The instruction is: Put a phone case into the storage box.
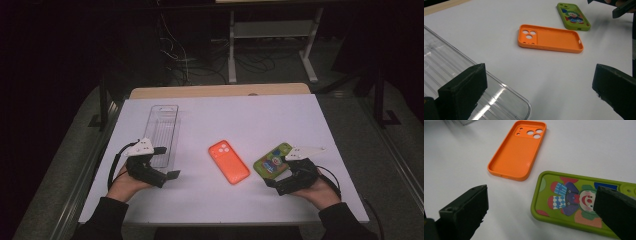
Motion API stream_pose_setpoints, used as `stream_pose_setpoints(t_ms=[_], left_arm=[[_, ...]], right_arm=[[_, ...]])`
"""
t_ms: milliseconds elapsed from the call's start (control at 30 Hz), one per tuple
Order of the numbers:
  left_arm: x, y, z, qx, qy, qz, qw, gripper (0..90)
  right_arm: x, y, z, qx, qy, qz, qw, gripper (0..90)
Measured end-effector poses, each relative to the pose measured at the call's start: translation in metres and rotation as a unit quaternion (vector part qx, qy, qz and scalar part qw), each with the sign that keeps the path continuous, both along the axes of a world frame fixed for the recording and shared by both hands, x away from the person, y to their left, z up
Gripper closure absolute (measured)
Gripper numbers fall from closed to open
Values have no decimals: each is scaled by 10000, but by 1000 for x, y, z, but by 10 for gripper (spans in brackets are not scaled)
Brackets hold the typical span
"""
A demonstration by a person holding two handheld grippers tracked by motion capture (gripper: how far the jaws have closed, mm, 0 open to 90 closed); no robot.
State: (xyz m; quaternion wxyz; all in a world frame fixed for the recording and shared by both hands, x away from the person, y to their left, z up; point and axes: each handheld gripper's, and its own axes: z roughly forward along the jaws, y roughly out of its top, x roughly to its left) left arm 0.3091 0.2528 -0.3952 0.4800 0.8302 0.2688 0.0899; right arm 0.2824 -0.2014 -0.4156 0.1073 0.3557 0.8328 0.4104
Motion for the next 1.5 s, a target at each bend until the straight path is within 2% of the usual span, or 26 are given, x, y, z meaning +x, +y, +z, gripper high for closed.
stream_pose_setpoints(t_ms=[200,367,433,500,900,1233,1300,1333,1500], left_arm=[[0,0,0,-39,72,31,10000,0],[0,3,2,-72,30,25,10000,0],[-1,3,2,-113,84,25,9999,0],[-1,3,2,-111,126,22,9999,0],[1,3,3,-86,103,-98,9999,0],[1,1,2,-86,137,-88,9998,0],[0,2,2,-82,148,-77,9998,0],[0,2,2,-90,147,-66,9998,0],[0,3,3,-62,128,-64,9999,0]], right_arm=[[0,-1,0,-5,-14,11,10000,0],[1,-3,2,15,14,-58,10000,0],[1,-3,3,-16,130,-73,9999,0],[1,-4,5,-79,149,-59,9998,0],[5,-4,12,-119,274,-274,9992,0],[8,-2,20,-84,224,-318,9992,0],[11,-2,22,-78,152,-287,9994,0],[10,-1,23,-53,216,-329,9992,0],[16,2,26,-48,206,-356,9991,0]])
